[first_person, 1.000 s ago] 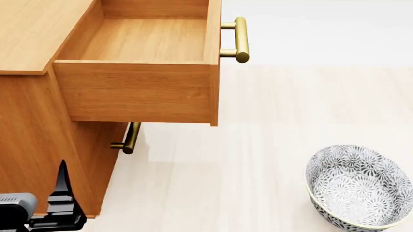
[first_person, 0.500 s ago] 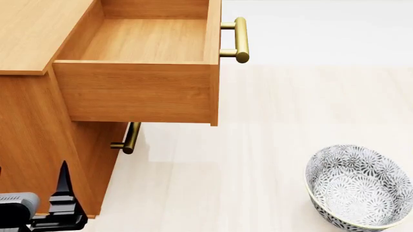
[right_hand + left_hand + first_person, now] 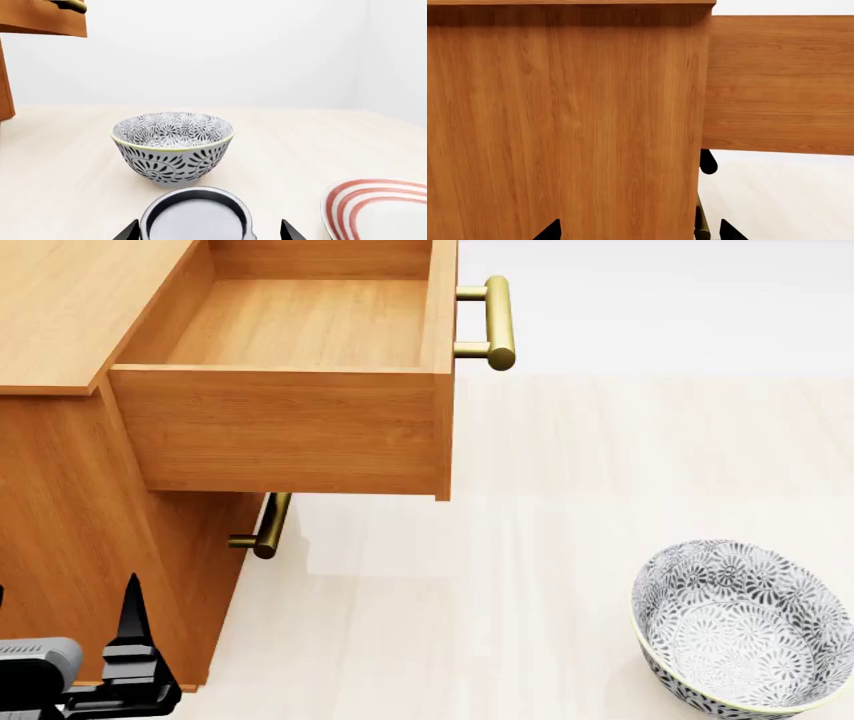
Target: Put the ketchup in the top drawer of the cabinet.
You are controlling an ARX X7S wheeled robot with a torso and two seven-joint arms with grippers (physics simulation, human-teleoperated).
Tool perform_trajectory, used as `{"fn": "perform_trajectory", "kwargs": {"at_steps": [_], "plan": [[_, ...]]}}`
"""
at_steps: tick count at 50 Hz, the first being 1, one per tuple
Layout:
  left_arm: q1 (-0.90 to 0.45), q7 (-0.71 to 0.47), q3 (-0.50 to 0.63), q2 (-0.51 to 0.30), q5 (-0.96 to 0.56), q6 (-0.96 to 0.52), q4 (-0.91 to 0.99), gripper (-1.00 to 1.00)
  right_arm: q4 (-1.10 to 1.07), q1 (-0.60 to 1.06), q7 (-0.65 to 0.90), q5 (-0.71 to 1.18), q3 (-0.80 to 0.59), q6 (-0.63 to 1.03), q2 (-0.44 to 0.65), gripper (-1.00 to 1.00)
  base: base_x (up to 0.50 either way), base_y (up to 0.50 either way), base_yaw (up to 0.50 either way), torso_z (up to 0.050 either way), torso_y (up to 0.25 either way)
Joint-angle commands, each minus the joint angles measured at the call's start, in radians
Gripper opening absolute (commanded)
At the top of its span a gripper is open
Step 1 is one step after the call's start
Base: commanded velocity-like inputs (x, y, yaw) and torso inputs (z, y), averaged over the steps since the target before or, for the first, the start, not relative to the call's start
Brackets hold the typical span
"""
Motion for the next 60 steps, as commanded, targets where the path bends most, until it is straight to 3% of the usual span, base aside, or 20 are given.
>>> {"fn": "perform_trajectory", "kwargs": {"at_steps": [1, 12, 13, 24, 32, 45, 60], "plan": [[-0.003, 0.000, 0.003, -0.001, -0.004, 0.007, -0.013, 1.00, 0.060, 0.025, 0.021, -0.030, -0.014, 0.004, 0.009, 1.00, 0.00, 0.00, 0.00, 0.000, 0.000], [-0.005, -0.003, 0.004, -0.002, -0.007, 0.012, -0.020, 1.00, 0.073, 0.034, 0.035, -0.046, -0.030, 0.010, 0.012, 1.00, 0.00, 0.00, 0.00, 0.000, 0.000], [-0.004, -0.004, 0.003, -0.003, -0.008, 0.012, -0.020, 1.00, 0.073, 0.032, 0.032, -0.043, -0.029, 0.003, 0.010, -1.00, 0.00, 0.00, 0.00, 0.000, 0.000], [-0.003, -0.007, 0.005, -0.005, -0.011, 0.017, -0.026, 1.00, 0.030, 0.030, 0.067, -0.039, -0.023, 0.016, 0.006, -1.00, 0.00, 0.00, 0.00, 0.000, 0.000], [-0.001, -0.006, 0.005, -0.005, -0.018, 0.021, -0.029, 1.00, -0.251, 0.010, 0.194, 0.011, 0.009, 0.197, 0.017, -1.00, 0.00, 0.00, 0.00, 0.000, 0.000], [0.009, -0.005, -0.002, -0.013, -0.034, 0.028, -0.019, 1.00, -0.672, 0.009, 0.370, 0.181, 0.086, 0.541, 0.133, -1.00, 0.00, 0.00, 0.00, 0.000, 0.000], [-0.007, -0.005, 0.006, -0.011, -0.039, 0.030, -0.034, 1.00, -0.838, 0.075, 0.532, 0.346, 0.176, 0.731, 0.249, -1.00, 0.00, 0.00, 0.00, 0.000, 0.000]]}}
